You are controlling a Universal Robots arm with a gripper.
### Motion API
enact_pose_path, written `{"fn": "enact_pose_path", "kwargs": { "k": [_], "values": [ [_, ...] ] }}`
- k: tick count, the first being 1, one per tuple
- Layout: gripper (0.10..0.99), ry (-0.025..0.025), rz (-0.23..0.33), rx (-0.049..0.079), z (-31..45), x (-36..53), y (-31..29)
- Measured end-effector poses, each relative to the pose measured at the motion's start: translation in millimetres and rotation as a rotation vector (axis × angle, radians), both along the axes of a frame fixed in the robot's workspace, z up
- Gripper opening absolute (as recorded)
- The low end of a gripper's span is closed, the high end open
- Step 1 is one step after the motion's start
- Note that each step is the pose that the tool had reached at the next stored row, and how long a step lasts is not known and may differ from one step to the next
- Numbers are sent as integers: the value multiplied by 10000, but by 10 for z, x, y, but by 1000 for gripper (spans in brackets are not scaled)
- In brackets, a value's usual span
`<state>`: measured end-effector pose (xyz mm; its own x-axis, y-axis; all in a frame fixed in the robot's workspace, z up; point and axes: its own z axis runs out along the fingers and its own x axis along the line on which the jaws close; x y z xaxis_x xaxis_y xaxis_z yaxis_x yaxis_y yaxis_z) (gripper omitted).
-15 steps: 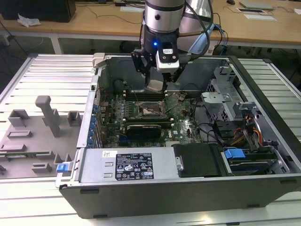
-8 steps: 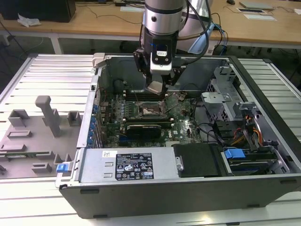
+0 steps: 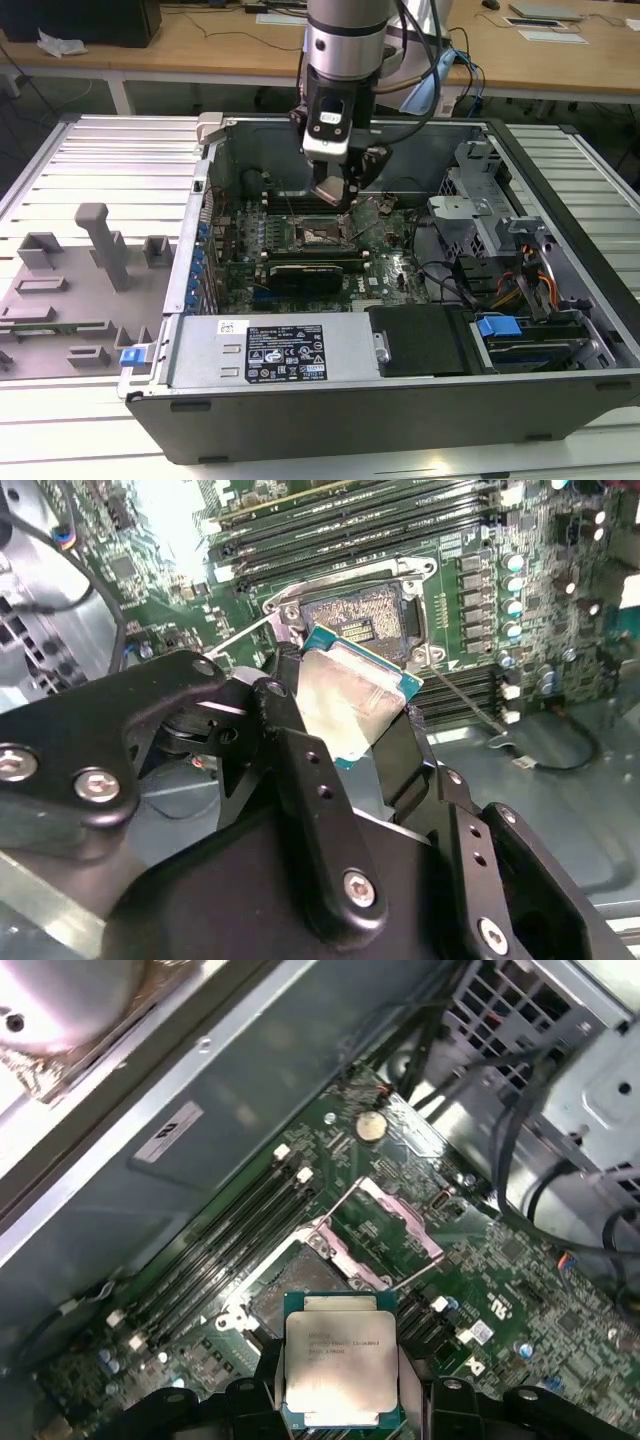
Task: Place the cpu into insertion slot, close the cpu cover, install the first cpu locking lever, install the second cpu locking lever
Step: 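Place the cpu into insertion slot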
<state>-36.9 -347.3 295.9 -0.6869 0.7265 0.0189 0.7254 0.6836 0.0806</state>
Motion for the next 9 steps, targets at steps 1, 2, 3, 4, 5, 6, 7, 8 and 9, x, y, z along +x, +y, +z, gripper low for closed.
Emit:
{"fn": "enact_pose_path", "kwargs": {
  "k": [1, 2, 3, 4, 5, 6, 7, 8, 9],
  "values": [
    [541, 1, -165, 0, -6, 0, 0],
    [541, 0, -478, 0, -18, 0, 0],
    [541, 0, -837, 0, -33, 0, 0],
    [541, 0, -1060, 0, -42, 0, 0],
    [541, 0, -1206, 0, -48, 0, 0],
    [541, 0, -1404, 1, -57, 0, 0],
    [541, 1, -1659, 0, -67, 0, 0],
    [541, 0, -1866, 0, -79, 0, 1],
    [541, 0, -1992, 0, -88, 0, 1]
  ]
}}
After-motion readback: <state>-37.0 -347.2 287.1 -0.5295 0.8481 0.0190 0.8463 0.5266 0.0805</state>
